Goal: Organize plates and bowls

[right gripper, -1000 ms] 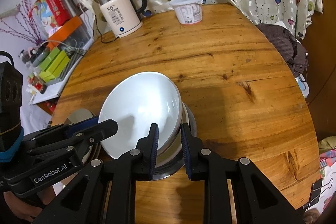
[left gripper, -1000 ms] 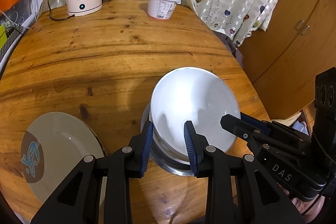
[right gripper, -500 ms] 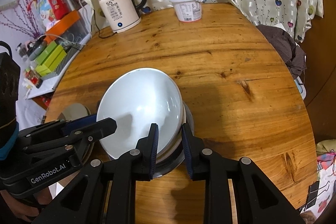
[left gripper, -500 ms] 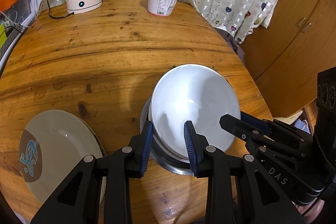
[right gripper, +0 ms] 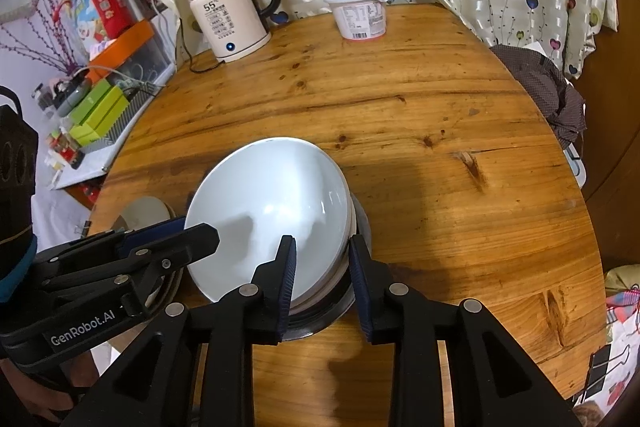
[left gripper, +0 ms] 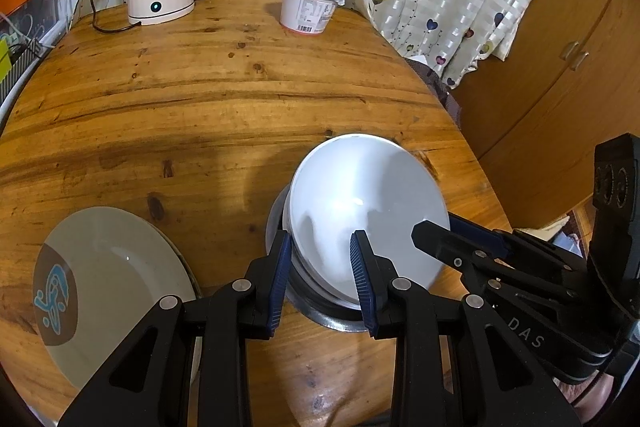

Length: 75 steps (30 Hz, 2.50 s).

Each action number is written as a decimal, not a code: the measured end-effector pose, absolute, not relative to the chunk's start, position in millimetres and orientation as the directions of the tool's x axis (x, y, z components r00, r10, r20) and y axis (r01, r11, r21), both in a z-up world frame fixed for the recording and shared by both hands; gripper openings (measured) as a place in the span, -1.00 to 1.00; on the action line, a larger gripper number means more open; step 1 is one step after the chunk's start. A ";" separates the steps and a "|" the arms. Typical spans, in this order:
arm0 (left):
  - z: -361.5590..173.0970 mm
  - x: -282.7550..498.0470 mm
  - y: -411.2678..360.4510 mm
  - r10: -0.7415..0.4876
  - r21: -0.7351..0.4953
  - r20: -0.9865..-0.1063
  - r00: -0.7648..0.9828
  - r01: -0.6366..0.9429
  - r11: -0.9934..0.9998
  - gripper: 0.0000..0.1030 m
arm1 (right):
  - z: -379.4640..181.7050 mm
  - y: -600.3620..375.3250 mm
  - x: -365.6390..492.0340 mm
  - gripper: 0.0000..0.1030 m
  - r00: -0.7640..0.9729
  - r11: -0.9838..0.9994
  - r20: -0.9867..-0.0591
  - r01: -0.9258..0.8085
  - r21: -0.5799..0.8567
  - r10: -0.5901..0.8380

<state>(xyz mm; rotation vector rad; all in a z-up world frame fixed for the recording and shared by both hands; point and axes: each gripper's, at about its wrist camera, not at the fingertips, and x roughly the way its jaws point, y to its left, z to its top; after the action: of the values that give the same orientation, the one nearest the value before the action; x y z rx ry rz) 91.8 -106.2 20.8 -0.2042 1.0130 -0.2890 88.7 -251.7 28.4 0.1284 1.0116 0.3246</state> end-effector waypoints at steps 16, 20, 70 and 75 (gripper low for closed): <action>28.8 89.2 -103.8 -0.340 -0.305 -0.782 0.523 0.156 0.940 -0.38 | 38.4 -255.3 87.1 -0.52 0.518 0.943 -0.790 -0.220 0.249 0.329; 29.7 89.0 -104.4 -0.340 -0.304 -0.780 0.525 0.157 0.940 -0.38 | 38.3 -255.3 87.2 -0.52 0.518 0.943 -0.790 -0.221 0.248 0.329; 30.0 63.3 -77.6 -0.300 -0.264 -0.747 0.593 0.149 0.953 -0.38 | 43.3 -292.9 74.6 -0.28 0.521 0.908 -0.744 -0.229 0.351 0.419; 22.3 67.7 -65.3 -0.327 -0.315 -0.752 0.573 0.124 0.941 -0.38 | 36.6 -305.5 79.1 -0.28 0.510 0.894 -0.737 -0.194 0.403 0.443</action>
<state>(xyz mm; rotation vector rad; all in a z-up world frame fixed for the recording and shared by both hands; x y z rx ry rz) 67.7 -65.3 22.3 -0.2378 0.9253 -0.2675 79.1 -305.5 36.6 0.2849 0.9636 0.3897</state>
